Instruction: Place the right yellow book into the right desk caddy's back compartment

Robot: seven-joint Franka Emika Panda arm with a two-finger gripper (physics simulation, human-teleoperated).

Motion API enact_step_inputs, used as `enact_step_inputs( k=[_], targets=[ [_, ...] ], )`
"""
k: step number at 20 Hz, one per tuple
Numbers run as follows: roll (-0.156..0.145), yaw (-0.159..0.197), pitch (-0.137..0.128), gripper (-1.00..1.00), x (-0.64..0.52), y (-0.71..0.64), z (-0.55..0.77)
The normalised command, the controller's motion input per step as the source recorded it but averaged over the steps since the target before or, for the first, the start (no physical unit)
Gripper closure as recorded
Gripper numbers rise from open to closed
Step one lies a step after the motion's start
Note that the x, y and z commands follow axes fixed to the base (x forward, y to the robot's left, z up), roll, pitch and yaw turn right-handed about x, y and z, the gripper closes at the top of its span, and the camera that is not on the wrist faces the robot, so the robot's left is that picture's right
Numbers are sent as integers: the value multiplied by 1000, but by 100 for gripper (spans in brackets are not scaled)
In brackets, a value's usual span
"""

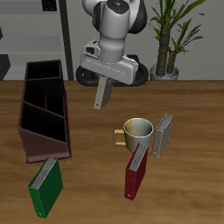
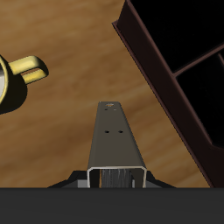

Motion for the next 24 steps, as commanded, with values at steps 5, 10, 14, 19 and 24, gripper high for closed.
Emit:
enact_step_inputs(
  k=[5, 10, 14, 19, 24],
  targets=[
    [-57, 52, -42, 100, -110, -295, 236],
    [-28, 74, -4, 100, -88, -171, 150],
    [-25, 84, -2, 100, -120, -136, 161],
    [-15, 75, -33, 100, -101, -60, 189],
    [-45, 102, -40, 100, 8, -140, 278]
  ],
)
